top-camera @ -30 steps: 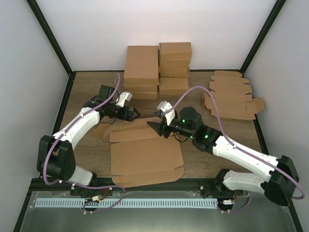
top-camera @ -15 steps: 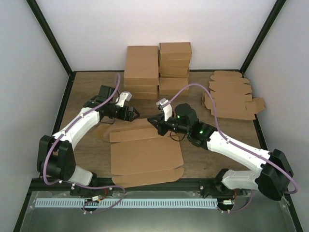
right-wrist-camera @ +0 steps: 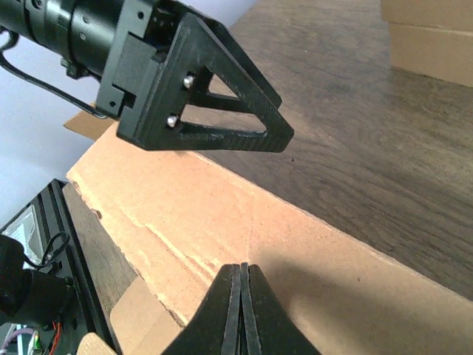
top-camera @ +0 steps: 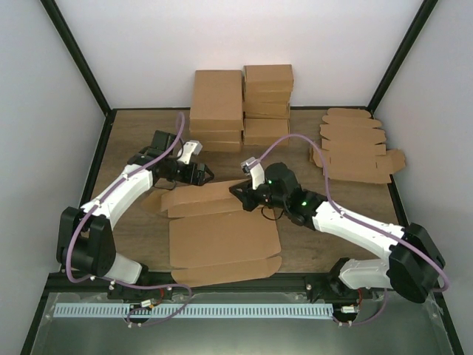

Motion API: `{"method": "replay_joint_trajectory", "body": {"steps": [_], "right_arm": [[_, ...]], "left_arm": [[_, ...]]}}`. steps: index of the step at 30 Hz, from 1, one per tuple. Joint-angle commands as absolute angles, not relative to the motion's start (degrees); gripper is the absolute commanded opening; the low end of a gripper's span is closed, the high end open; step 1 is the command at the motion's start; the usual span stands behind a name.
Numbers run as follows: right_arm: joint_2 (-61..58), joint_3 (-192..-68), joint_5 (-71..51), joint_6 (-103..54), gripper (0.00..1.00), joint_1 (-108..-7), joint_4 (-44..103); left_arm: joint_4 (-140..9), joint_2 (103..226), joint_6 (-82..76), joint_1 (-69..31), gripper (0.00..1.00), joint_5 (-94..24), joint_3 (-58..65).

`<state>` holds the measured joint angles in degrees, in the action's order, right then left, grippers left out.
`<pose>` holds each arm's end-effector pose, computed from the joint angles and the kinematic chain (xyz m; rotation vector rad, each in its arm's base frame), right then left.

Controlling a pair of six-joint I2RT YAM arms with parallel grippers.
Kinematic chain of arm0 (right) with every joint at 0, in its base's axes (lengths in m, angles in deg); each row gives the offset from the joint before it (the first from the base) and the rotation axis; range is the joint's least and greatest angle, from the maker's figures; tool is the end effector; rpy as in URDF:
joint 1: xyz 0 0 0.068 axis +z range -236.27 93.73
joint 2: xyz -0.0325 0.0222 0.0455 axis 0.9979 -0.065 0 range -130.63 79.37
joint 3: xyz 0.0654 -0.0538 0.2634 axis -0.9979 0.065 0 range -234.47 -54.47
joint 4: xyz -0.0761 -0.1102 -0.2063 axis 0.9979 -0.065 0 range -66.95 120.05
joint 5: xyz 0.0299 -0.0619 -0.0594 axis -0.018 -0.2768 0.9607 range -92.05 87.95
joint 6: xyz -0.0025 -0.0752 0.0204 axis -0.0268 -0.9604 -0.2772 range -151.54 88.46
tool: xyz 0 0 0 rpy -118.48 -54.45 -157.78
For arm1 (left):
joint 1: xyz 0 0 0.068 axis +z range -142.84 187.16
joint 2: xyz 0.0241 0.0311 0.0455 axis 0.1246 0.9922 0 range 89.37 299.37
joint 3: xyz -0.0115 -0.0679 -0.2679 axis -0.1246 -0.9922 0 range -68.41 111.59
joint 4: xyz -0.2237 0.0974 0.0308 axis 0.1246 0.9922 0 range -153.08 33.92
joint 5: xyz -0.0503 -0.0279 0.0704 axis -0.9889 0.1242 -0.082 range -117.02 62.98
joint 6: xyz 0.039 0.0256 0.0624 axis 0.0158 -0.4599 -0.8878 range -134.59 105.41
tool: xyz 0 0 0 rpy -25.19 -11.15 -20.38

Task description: Fold the paper box

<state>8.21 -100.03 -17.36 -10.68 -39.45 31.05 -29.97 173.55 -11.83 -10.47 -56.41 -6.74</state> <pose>0.1863 0.2243 0.2650 -0.6568 2.0319 0.9982 0.2773 -0.1225 0.2391 0.5311 2.4832 -0.7918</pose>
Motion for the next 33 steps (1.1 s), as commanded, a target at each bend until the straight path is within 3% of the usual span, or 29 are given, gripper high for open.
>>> {"method": "replay_joint_trajectory", "body": {"steps": [1, 16, 27, 33], "right_arm": [[7.32, -99.84, -16.91, -9.44, 0.01, -39.96, 31.98], [6.86, -99.39, -18.26, -9.88, 0.01, -43.14, 32.63], [5.99, -100.04, -19.96, -10.58, 0.01, -45.42, 32.2], [8.28, -102.96, -18.75, -11.9, 0.01, -45.71, 29.75]], "left_arm": [[-29.18, 173.11, -12.76, -10.88, 0.85, -56.82, -6.1], [-29.62, 168.2, -15.73, -13.69, 0.96, -58.57, -0.96], [-29.03, 172.03, -20.95, -17.54, 0.9, -48.91, -0.41], [-28.48, 173.48, -20.67, -18.19, 0.86, -50.36, -0.24]]}}
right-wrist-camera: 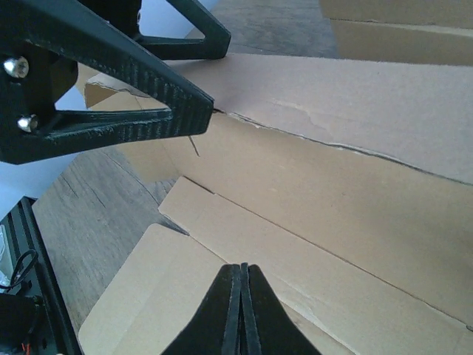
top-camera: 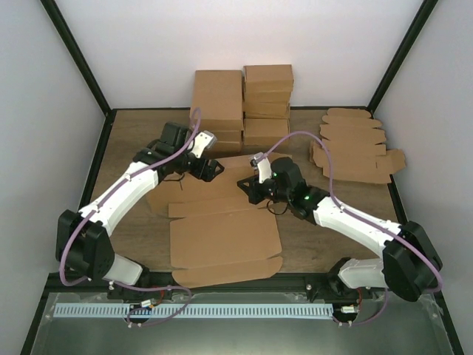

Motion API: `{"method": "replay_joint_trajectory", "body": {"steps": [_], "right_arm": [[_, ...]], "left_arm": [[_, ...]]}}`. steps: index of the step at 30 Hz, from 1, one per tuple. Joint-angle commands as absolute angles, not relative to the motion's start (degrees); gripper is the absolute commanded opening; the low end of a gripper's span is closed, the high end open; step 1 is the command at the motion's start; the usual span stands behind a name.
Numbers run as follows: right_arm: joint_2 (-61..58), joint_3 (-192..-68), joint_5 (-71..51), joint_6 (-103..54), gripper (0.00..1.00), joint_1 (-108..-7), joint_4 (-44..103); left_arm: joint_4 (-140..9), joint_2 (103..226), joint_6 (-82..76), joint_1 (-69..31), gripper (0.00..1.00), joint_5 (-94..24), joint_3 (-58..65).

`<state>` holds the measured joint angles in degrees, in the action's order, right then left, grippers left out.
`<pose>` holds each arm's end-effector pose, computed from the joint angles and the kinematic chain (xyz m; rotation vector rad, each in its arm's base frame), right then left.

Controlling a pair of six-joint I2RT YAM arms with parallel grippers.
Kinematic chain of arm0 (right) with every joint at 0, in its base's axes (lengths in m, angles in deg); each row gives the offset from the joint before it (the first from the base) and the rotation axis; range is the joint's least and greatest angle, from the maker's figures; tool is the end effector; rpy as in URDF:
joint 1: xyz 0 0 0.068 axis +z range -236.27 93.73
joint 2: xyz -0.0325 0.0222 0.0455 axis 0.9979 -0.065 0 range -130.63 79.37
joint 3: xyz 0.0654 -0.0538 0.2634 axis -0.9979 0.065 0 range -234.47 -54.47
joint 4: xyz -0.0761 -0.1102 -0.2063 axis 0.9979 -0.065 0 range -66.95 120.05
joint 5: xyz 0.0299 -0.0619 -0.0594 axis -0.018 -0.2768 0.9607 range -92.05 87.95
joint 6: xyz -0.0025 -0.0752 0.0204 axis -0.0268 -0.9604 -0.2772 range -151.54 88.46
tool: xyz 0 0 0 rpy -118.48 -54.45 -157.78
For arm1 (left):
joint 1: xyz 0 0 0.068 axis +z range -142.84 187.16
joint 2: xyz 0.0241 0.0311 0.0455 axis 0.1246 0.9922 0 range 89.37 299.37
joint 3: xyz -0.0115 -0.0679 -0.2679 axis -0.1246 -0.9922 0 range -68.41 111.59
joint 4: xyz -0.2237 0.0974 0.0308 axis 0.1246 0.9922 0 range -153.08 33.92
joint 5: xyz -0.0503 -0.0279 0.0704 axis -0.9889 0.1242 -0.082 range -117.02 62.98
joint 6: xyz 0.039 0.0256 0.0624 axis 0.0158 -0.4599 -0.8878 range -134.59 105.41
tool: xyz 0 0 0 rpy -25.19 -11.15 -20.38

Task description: Fold the paper box

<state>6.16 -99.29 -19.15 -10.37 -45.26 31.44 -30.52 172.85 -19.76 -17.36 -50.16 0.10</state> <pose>0.2095 0.2082 0.2518 -0.5671 2.0897 0.9600 0.2775 -0.1554 0.2790 0.8001 2.2729 -0.6415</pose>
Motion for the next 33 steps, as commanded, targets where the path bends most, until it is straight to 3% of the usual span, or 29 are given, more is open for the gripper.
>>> {"method": "replay_joint_trajectory", "body": {"steps": [1, 4, 14, 21, 33], "right_arm": [[8.61, -103.68, -18.31, -12.14, 0.02, -45.8, 29.28], [8.62, -105.44, -18.29, -12.35, 0.06, -46.94, 28.9], [1.32, -113.89, -16.48, -11.31, 0.07, -52.1, 27.64], [-6.25, -125.04, -15.24, -11.35, 0.08, -52.88, 17.15], [-5.08, -118.47, -21.84, -8.63, 0.08, -52.74, 16.12]], "left_arm": [[-28.61, 173.22, -20.67, -18.42, 0.86, -49.87, -0.57], [-28.36, 173.04, -20.66, -18.88, 0.86, -49.26, -1.24], [-27.61, 171.94, -20.26, -20.79, 0.86, -48.57, -1.66], [-27.05, 169.69, -18.81, -22.98, 0.86, -47.69, -3.16], [-26.64, 165.04, -15.93, -26.36, 0.86, -47.22, -6.23]]}}
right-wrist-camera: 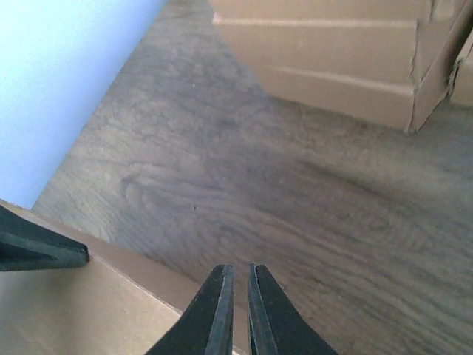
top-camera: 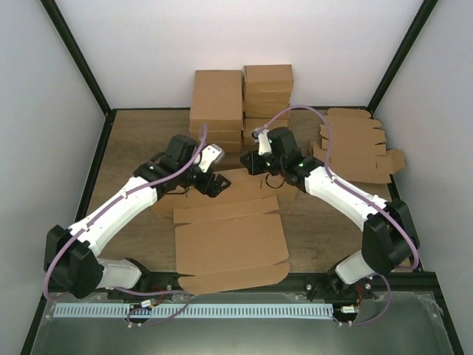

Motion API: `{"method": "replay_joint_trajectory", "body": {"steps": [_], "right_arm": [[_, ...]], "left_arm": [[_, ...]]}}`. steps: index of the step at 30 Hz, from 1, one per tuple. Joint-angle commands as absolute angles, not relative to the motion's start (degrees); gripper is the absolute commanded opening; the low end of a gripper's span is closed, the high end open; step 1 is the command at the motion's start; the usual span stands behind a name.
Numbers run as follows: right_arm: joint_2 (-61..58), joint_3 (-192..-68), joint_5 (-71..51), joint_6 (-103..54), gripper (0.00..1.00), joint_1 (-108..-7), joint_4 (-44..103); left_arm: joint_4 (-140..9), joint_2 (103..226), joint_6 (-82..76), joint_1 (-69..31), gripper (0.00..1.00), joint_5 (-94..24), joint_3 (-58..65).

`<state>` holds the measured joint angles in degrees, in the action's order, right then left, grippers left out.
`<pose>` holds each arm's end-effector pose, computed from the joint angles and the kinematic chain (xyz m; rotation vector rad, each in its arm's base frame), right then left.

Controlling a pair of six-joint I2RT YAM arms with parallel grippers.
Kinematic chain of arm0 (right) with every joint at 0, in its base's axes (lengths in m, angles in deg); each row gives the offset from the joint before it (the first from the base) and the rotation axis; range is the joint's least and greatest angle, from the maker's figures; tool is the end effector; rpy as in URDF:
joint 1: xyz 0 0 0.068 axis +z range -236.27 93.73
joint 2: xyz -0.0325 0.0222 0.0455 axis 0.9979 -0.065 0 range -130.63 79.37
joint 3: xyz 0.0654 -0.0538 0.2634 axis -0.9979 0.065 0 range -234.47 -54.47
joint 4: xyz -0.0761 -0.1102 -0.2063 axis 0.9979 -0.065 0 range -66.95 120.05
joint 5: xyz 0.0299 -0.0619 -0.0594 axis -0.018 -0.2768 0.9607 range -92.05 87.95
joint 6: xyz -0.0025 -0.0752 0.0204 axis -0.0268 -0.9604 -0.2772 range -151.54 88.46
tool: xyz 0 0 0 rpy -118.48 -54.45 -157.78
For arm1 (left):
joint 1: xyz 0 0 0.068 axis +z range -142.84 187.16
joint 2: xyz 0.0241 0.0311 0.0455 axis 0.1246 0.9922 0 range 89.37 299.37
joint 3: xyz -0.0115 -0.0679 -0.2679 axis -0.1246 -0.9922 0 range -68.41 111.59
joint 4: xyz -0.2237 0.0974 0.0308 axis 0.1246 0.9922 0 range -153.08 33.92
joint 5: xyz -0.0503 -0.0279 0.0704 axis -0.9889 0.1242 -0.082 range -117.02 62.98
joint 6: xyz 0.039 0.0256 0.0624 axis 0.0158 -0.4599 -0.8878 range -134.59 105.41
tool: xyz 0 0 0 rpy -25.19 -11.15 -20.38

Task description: Fold the paper box

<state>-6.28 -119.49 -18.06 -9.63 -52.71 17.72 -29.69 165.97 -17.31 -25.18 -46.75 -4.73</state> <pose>0.2818 0.2091 0.2813 -0.3979 2.2125 0.8459 0.2315 -0.1733 0.2828 0.8864 2.2483 -0.6523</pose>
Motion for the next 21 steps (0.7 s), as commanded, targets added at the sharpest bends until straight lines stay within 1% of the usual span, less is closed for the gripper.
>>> {"method": "replay_joint_trajectory", "body": {"steps": [1, 8, 14, 17, 21], "right_arm": [[-4.79, -117.82, -22.49, -8.5, 0.08, -52.73, 16.19], [-3.26, -113.29, -23.26, -8.08, 0.08, -52.79, 17.52], [-2.92, -112.27, -23.56, -7.77, 0.07, -52.72, 18.15], [-2.37, -112.3, -23.55, -7.89, 0.08, -52.77, 18.19], [-1.87, -112.13, -23.27, -8.14, 0.07, -52.74, 18.06]], "left_arm": [[-26.53, 164.81, -15.79, -26.6, 0.86, -47.11, -6.25], [-26.23, 164.0, -15.12, -27.46, 0.87, -45.38, -5.51], [-23.85, 163.57, -17.58, -27.48, 0.93, -42.1, -0.58], [-22.91, 164.55, -20.26, -27.47, 0.99, -39.98, 2.12], [-23.04, 167.34, -22.67, -27.43, 1.0, -37.77, 4.22]]}}
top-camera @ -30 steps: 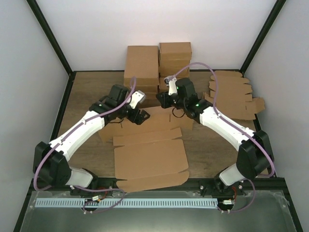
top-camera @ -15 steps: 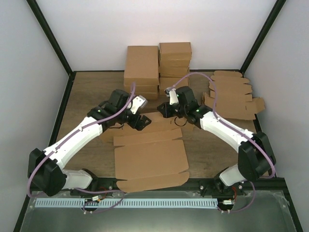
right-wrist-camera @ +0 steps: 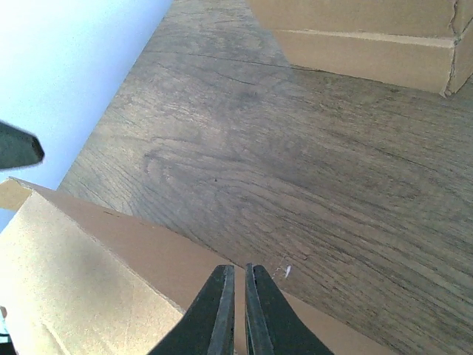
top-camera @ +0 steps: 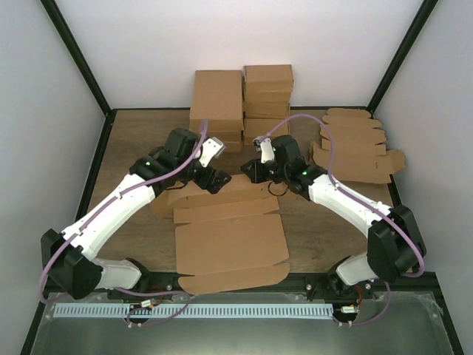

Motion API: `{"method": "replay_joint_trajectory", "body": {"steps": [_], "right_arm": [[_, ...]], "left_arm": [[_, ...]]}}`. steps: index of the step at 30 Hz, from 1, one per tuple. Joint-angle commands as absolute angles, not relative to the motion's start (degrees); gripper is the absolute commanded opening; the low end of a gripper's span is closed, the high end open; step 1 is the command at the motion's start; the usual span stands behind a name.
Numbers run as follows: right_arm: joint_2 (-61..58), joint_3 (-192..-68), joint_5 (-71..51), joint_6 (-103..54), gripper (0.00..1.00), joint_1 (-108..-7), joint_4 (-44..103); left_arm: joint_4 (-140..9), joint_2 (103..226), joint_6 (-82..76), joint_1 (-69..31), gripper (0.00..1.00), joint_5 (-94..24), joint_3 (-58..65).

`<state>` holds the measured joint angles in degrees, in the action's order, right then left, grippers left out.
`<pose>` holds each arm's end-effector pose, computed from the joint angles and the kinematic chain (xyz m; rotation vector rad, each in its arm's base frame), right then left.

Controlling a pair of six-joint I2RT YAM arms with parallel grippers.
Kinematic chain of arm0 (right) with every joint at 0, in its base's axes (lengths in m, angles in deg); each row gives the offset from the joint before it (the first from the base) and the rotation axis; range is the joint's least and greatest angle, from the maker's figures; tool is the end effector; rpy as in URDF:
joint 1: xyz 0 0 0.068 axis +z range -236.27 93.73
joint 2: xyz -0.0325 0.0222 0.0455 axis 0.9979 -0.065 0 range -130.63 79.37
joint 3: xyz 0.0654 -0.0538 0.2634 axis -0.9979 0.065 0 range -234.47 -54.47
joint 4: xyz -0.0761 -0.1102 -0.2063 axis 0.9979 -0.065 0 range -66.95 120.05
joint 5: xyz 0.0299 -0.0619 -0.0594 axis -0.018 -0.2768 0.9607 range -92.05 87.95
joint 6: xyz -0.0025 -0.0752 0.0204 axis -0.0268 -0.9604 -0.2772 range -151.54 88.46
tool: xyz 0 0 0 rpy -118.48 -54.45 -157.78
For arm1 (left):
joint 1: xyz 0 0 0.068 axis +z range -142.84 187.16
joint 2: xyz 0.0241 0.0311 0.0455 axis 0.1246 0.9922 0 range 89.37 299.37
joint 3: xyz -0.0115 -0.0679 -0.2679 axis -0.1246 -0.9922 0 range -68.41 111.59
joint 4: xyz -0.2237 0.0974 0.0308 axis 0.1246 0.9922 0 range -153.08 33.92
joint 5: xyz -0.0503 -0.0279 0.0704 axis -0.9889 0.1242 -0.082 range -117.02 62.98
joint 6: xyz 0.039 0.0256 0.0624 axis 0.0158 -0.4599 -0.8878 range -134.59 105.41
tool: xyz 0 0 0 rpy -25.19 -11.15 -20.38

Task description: Fold the paper box

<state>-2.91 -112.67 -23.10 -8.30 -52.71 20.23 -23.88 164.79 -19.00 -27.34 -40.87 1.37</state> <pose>0.2618 0.2024 0.2647 -0.4279 2.2401 0.9461 0.2250 -0.1741 0.3123 0.9085 2.2103 -0.5375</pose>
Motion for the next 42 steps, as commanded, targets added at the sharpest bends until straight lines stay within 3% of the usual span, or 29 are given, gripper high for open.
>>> {"method": "replay_joint_trajectory", "body": {"steps": [1, 6, 13, 28, 42], "right_arm": [[-1.81, -112.12, -23.3, -8.24, 0.07, -52.78, 17.97], [-1.44, -112.13, -23.4, -8.57, 0.07, -52.76, 17.73], [-0.59, -112.22, -23.65, -9.38, 0.07, -52.74, 17.02], [0.43, -111.26, -23.84, -9.8, 0.06, -52.79, 16.9], [-0.03, -111.67, -24.02, -10.09, 0.06, -52.74, 16.91]], "left_arm": [[-23.08, 167.88, -23.61, -27.47, 1.0, -37.63, 4.83], [-18.36, 170.16, -35.12, -27.55, 1.0, -44.14, 5.97], [-15.5, 173.41, -42.45, -27.55, 1.0, -41.81, 9.9], [-16.1, 177.82, -42.91, -27.38, 1.0, -40.65, 11.33], [-13.47, 178.91, -46.11, -27.62, 0.99, -49.52, 11.92]]}}
